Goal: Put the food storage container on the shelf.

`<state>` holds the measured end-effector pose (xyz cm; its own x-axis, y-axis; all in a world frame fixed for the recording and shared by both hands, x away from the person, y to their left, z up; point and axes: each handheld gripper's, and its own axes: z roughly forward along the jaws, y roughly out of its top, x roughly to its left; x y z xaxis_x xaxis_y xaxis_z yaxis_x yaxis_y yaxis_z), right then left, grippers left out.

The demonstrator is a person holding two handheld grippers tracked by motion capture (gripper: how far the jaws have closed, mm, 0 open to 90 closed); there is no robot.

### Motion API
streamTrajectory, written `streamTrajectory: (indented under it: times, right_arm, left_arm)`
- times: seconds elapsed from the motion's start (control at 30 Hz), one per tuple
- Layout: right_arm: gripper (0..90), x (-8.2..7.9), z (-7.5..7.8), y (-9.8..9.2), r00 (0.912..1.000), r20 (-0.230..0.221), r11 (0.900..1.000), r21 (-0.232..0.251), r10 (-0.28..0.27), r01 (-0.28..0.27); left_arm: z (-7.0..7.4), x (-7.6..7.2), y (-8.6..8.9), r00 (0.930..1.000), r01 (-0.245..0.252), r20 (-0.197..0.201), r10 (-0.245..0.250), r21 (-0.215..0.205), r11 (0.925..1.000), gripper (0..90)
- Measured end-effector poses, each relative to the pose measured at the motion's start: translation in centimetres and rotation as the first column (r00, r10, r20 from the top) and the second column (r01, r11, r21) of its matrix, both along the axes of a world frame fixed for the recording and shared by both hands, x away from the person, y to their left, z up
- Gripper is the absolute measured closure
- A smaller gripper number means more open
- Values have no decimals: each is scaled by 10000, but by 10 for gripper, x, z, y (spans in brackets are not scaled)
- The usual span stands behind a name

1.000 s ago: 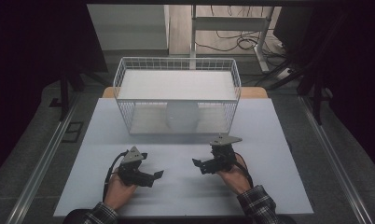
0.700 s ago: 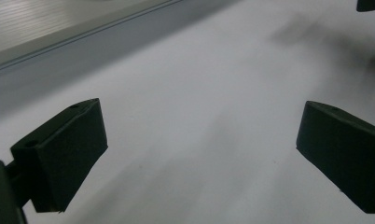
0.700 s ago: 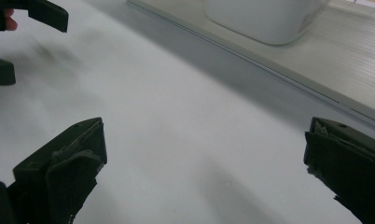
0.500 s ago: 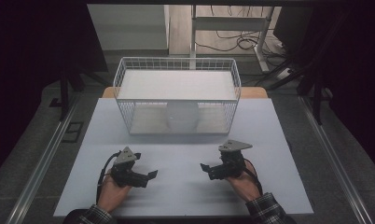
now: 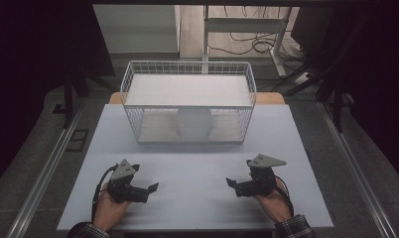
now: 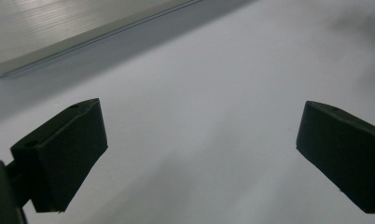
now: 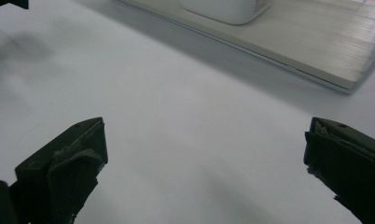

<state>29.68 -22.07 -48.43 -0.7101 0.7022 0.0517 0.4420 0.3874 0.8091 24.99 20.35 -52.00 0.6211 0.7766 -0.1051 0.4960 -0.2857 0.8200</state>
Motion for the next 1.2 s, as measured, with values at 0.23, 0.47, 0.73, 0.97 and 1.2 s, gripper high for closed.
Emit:
streamTrajectory:
  times: [0.23, 0.47, 0.73, 0.97, 1.2]
  right_arm:
    - [0, -12, 2, -21, 9987, 80, 9986, 119, -511, 510]
    - [0, -25, 1, -42, 9942, 148, 9942, 176, -1062, 1059]
    - [0, -37, -5, -59, 9889, 19, 9887, 173, -1489, 1488]
    - [0, -44, -8, -71, 9825, -24, 9825, 81, -1860, 1861]
    - [0, -47, -16, -78, 9790, -235, 9789, -324, -2024, 2016]
  left_arm:
    - [0, -11, 16, 9990, -451, 49, 451, -94, 9989, 13]
    - [0, -20, 30, 9963, -860, 54, 862, -216, 9961, 14]
    - [-3, -30, 40, 9937, -1124, -68, 1122, -444, 9927, 14]
    - [-6, -36, 43, 9932, -1149, -241, 1137, -538, 9919, 14]
    - [-6, -37, 45, 9924, -1211, -307, 1193, -665, 9904, 13]
